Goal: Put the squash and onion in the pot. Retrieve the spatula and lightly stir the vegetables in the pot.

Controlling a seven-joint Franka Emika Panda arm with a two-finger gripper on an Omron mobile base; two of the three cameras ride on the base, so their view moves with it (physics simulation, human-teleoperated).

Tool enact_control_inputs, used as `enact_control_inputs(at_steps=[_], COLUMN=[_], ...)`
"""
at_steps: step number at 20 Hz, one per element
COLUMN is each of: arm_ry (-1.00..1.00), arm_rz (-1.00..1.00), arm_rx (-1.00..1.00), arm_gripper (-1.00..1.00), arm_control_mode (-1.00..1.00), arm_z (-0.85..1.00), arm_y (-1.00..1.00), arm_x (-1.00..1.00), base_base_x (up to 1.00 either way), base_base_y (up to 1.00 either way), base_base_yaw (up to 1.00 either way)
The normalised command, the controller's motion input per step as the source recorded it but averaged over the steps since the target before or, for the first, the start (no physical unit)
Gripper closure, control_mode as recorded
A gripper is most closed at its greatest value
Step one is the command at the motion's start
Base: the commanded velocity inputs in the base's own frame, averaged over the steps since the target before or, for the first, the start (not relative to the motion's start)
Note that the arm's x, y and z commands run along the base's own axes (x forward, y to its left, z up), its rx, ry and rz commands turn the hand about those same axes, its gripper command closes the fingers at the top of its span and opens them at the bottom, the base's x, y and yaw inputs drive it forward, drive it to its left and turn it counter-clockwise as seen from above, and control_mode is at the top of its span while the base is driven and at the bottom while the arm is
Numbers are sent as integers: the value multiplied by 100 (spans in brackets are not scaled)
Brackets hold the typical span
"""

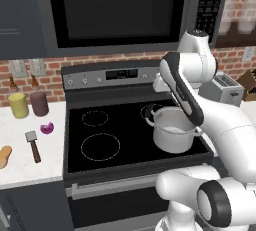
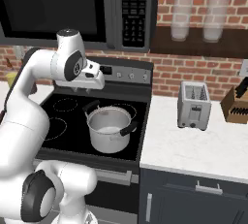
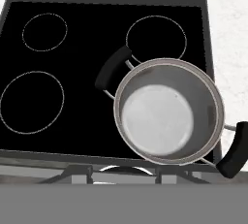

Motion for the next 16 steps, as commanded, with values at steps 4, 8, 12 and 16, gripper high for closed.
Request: enact_control_inputs(at_steps=[4,8,12,16], arm_ry=[0,0,0,0], arm_rz=[0,0,0,0], arm_rx=[0,0,0,0], arm_gripper=[-100,-100,-100,-100], arm_control_mode=[100,100,100,100], arm_z=[0,0,0,0], arm_y=[0,0,0,0], arm_x=[0,0,0,0], base_base_x=[-1,-3,0,0], base_base_y=[4,64,90,79], base_base_yaw=[0,0,0,0])
